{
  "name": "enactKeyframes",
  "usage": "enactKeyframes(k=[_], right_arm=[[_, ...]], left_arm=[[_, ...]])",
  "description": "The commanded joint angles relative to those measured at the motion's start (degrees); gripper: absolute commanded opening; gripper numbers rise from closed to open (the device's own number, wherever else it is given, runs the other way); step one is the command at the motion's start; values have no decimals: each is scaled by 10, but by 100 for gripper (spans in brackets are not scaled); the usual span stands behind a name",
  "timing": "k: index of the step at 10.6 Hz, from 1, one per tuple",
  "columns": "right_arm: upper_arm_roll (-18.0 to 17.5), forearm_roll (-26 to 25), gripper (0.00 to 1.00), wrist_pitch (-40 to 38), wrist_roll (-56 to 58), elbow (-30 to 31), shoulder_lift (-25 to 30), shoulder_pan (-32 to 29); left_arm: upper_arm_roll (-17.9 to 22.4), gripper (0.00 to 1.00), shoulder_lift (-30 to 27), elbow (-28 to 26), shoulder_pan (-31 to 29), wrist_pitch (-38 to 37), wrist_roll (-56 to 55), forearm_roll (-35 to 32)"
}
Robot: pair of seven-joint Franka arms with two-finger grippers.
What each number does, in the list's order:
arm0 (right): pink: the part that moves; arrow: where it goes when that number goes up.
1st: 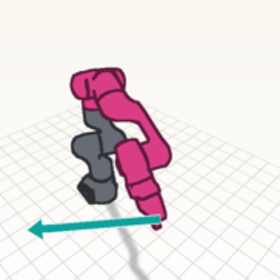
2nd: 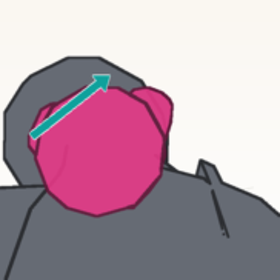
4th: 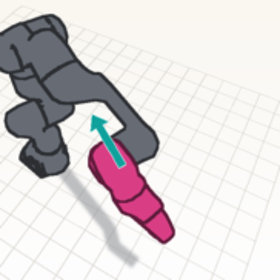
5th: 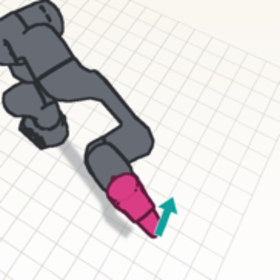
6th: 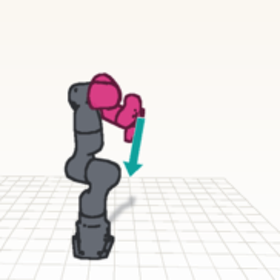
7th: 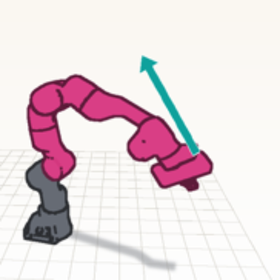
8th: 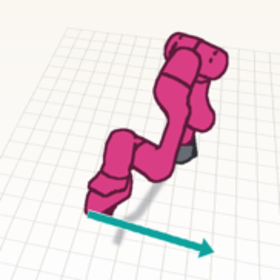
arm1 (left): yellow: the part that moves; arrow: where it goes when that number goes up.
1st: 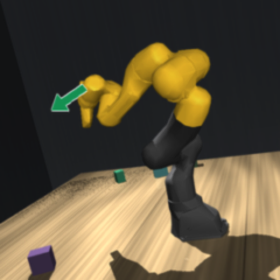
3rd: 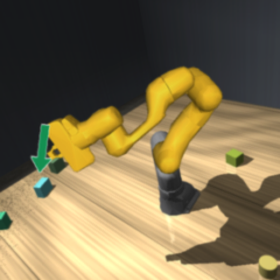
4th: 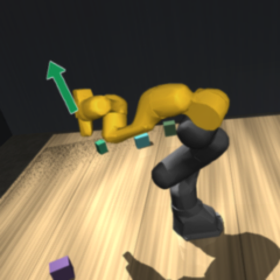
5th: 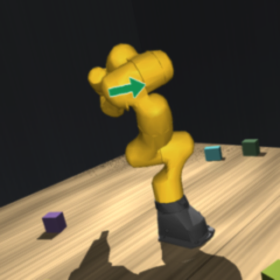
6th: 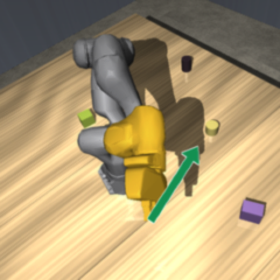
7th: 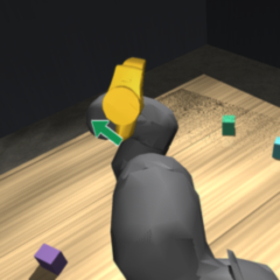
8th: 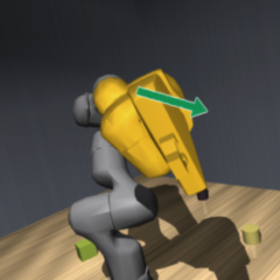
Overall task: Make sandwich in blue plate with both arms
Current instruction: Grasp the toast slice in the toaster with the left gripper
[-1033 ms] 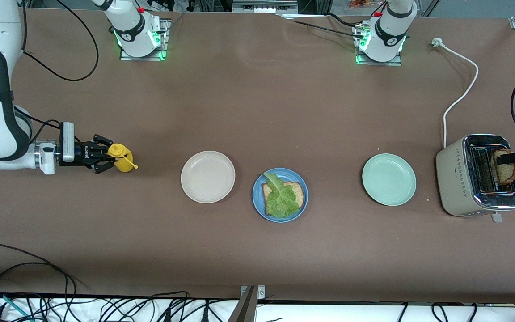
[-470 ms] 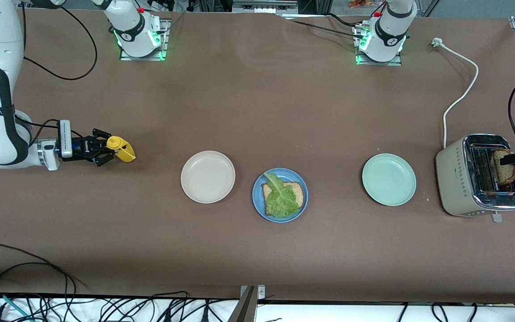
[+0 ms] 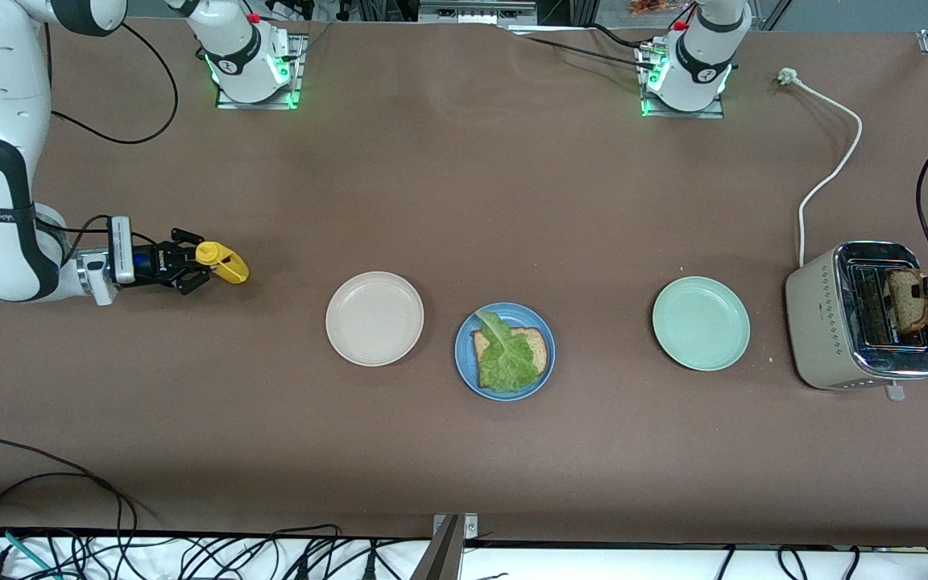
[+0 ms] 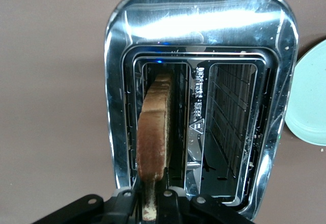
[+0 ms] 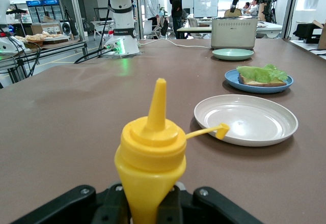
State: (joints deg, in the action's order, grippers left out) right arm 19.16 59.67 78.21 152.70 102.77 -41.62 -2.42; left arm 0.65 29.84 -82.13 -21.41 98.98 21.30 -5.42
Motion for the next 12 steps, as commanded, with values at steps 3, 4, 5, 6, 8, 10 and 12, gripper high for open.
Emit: enactKeyframes(k=[3, 4, 5, 6, 8, 10, 12], right_arm=[[10, 12, 23, -19, 4, -6, -12, -2], [10, 12, 37, -19, 3, -6, -13, -2], [10, 12, 53, -19, 0, -6, -13, -2], [10, 12, 55, -19, -2, -7, -15, -2], [12, 11, 63, -19, -3, -7, -17, -2], [26, 11, 94, -19, -3, -8, -22, -2], [46, 7, 100, -20, 1, -13, -28, -2]], left_arm=[[-4, 0, -33, 16, -6, -32, 23, 6], [-3, 0, -50, 14, -7, -38, 31, 6], [-4, 0, -71, 14, -6, -54, 31, 6], [-6, 0, -92, 14, -5, -69, 32, 6], [-10, 0, -125, 14, 1, -88, 31, 5], [-27, 0, -146, 14, 3, -91, 32, -1], [-40, 0, -154, 15, 4, -95, 31, -5]])
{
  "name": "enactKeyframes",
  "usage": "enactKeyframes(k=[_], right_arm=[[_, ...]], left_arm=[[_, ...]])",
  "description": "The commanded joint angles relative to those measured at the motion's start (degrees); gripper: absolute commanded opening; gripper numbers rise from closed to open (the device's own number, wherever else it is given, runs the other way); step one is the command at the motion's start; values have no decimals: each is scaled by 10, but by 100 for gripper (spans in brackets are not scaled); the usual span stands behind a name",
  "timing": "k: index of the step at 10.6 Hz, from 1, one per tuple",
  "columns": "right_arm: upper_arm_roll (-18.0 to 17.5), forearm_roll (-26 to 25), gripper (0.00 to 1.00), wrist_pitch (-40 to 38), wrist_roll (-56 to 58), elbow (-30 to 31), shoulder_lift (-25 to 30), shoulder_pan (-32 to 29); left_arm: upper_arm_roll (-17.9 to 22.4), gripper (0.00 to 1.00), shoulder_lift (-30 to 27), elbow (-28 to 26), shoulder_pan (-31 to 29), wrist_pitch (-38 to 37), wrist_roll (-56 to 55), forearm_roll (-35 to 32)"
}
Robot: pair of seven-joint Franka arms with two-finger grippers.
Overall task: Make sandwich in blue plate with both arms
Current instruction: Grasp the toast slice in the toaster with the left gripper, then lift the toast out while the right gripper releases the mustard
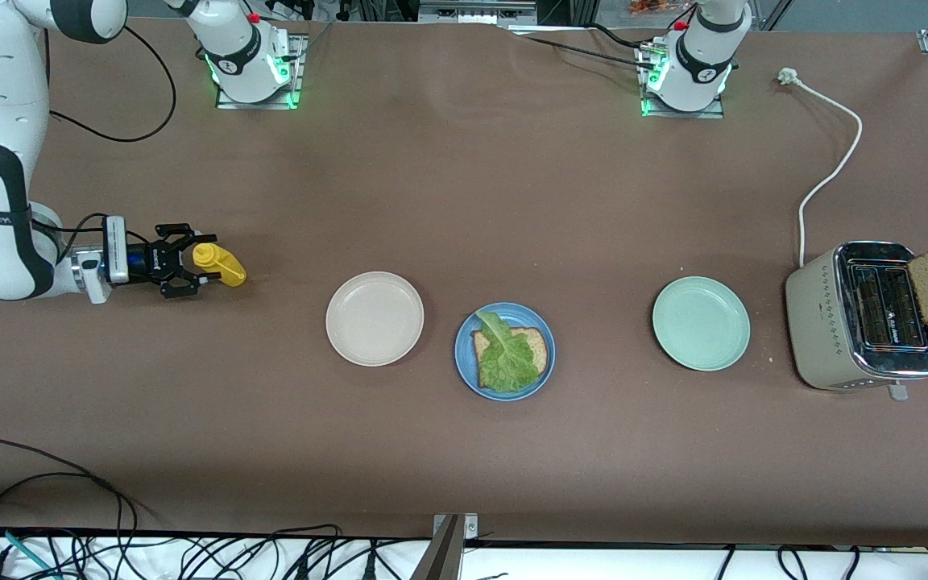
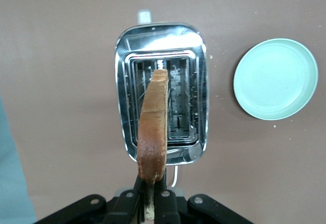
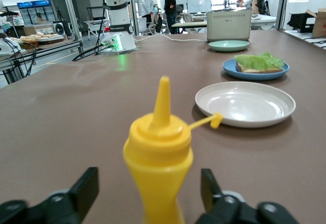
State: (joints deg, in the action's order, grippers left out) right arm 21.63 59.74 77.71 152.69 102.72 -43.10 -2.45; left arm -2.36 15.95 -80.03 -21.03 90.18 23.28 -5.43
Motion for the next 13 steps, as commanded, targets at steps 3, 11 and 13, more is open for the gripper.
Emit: enactKeyframes(k=[3, 11, 13], right_arm=[[66, -1, 100, -15, -31, -21, -10, 0], [106, -108, 100, -141, -408, -208, 68, 6], [91, -136, 100, -152, -522, -220, 113, 9]], left_arm=[[-22, 0, -36, -10, 10, -15, 6, -4], [-21, 0, -18, -86, 109, -10, -122, 190], [-21, 0, 14, -86, 136, -8, -184, 274]])
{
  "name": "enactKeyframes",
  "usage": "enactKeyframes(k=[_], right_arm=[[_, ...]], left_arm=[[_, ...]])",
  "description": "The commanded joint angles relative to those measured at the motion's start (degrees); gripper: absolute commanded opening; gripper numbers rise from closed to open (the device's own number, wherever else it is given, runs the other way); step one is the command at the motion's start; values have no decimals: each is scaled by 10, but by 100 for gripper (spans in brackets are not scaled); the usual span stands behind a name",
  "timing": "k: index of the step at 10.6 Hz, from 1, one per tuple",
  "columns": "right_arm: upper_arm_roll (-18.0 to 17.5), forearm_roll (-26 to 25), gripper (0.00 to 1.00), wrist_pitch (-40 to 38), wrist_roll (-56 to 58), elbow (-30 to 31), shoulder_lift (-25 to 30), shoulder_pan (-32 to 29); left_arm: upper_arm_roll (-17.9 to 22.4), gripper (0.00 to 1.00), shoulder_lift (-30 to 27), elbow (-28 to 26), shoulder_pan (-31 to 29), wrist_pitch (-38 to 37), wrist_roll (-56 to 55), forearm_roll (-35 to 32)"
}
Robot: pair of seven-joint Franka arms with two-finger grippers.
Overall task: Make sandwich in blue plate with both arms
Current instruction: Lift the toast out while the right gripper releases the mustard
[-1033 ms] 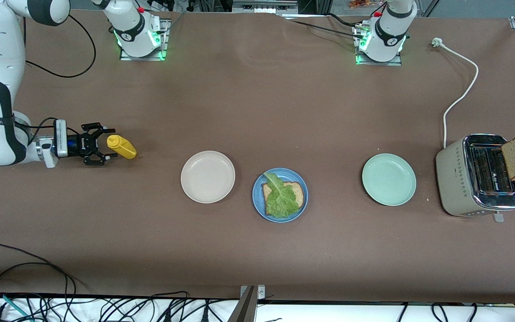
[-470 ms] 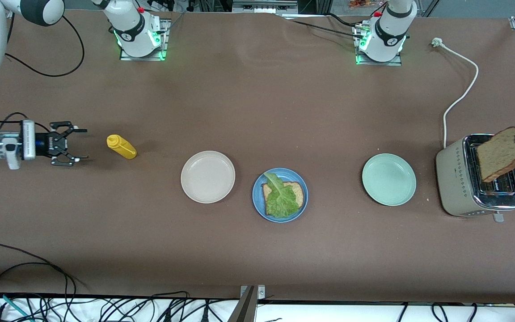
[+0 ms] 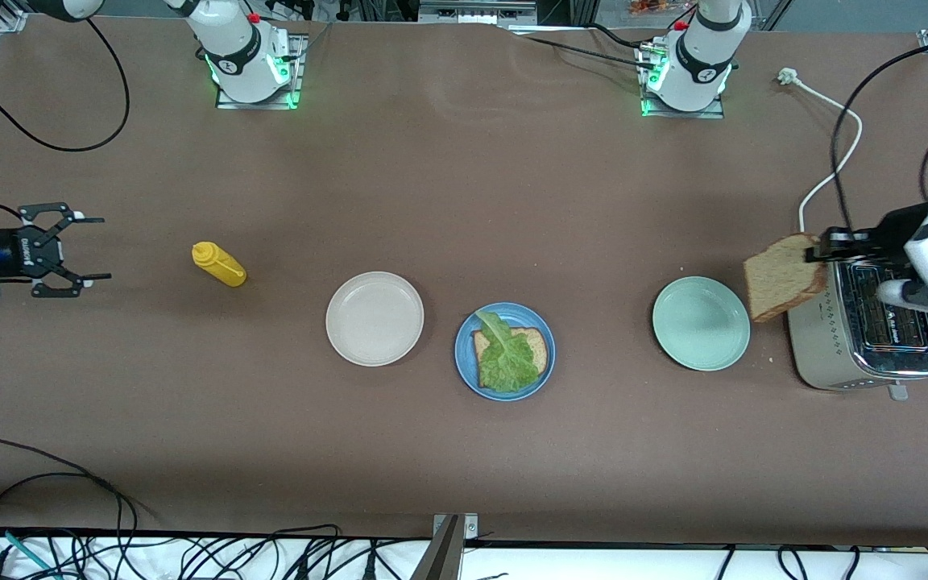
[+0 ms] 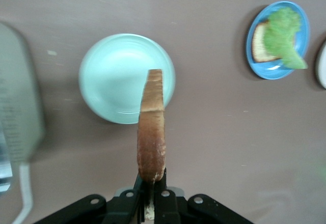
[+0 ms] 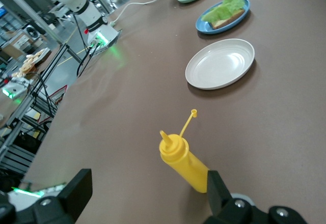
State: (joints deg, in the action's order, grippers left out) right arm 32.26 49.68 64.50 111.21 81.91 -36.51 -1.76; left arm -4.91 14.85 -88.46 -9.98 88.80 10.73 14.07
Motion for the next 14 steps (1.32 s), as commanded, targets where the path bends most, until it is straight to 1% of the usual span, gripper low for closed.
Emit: enactKeyframes(k=[1, 2, 4, 5, 6, 7, 8, 9, 10, 11, 12, 14], right_arm=[[-25, -49, 100, -26, -160, -21, 67, 3], [-40, -55, 100, -26, -216, -22, 86, 2], [-79, -85, 100, -21, -317, -24, 127, -2], [-100, -114, 100, -18, -368, -37, 145, -2], [-126, -152, 100, -19, -440, -66, 158, -3], [-161, -193, 100, -24, -514, -95, 170, -4], [-196, -227, 100, -21, -573, -103, 183, -4], [-220, -245, 100, -18, -619, -104, 190, -4], [-244, -271, 100, -17, -676, -115, 196, -4], [-275, -305, 100, -18, -730, -125, 199, -4], [-303, -353, 100, -17, -792, -127, 201, -4], [-376, -481, 100, -9, -891, -127, 205, -4]], left_arm=[[4, 0, 42, -1, 39, 25, -70, 115], [4, 0, 55, -1, 58, 44, -72, 136], [4, 0, 90, -1, 106, 101, -90, 193], [4, 0, 103, -1, 127, 135, -103, 215], [4, 0, 115, -1, 144, 164, -116, 233], [4, 0, 126, 0, 159, 183, -118, 256], [4, 0, 134, 0, 169, 193, -119, 277], [4, 0, 141, 0, 175, 195, -119, 293], [4, 0, 149, 3, 182, 196, -119, 326], [4, 0, 164, 4, 189, 199, -119, 367], [4, 0, 181, 5, 198, 213, -116, 393], [4, 0, 208, 10, 230, 270, -117, 398]])
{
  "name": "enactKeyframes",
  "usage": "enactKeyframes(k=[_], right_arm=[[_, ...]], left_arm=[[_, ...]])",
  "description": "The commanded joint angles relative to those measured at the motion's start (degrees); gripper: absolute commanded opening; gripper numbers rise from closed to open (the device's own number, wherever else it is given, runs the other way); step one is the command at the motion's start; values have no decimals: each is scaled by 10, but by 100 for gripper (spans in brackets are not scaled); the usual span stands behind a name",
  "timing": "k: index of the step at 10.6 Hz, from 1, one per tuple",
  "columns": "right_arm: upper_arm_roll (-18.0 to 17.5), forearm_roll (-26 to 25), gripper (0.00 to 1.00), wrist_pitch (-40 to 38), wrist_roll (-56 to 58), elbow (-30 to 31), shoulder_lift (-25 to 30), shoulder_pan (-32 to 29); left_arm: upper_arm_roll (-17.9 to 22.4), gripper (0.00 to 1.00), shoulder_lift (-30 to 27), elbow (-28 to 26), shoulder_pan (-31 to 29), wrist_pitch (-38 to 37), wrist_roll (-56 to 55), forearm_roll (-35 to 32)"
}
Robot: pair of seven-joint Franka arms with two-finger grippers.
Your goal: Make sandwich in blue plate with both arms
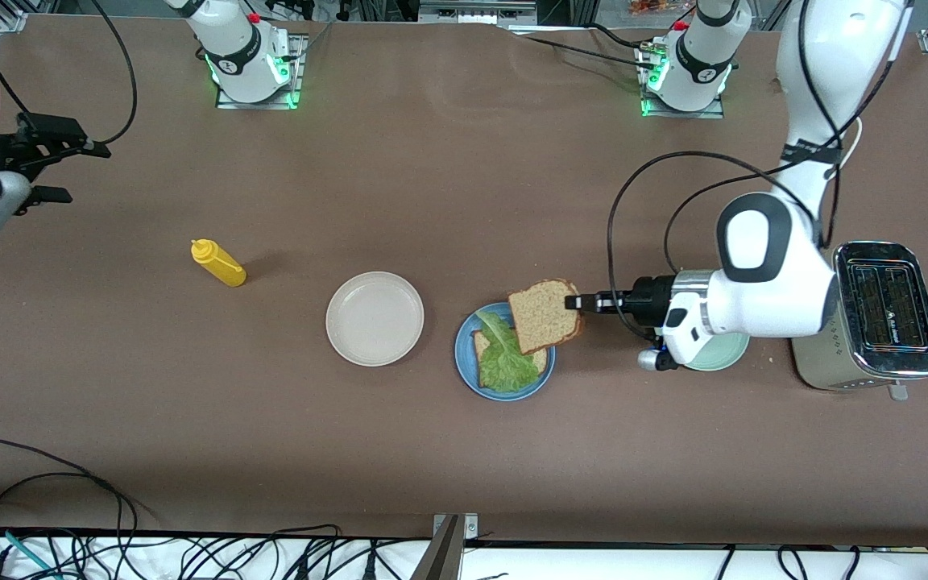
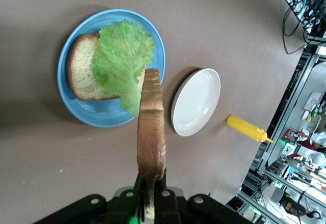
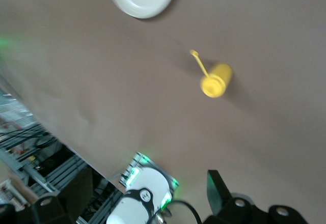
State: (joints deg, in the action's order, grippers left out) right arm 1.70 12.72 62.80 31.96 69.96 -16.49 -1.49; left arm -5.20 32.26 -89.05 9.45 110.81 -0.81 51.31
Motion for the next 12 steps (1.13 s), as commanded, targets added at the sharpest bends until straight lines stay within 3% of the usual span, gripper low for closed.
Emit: enactKeyframes(k=[1, 3, 6, 8, 10, 12], right_arm=[[-107, -160, 100, 12, -135, 7, 5, -7], [-119, -185, 100, 34, -183, 46, 5, -7], [-108, -207, 100, 107, -229, 125, 35, -4], [-101, -195, 100, 213, -263, 212, 72, -1], [-94, -144, 100, 295, -291, 258, 87, -3], [-94, -139, 100, 369, -325, 309, 109, -2]], left_arm=[[7, 0, 46, 18, 48, 72, -1, 30], [7, 0, 61, 26, 64, 81, -7, 91], [8, 0, 68, 38, 76, 90, -24, 93], [9, 0, 85, 39, 84, 105, -15, 91], [9, 0, 100, 37, 84, 137, 33, 91], [9, 0, 105, 35, 81, 137, 69, 92]])
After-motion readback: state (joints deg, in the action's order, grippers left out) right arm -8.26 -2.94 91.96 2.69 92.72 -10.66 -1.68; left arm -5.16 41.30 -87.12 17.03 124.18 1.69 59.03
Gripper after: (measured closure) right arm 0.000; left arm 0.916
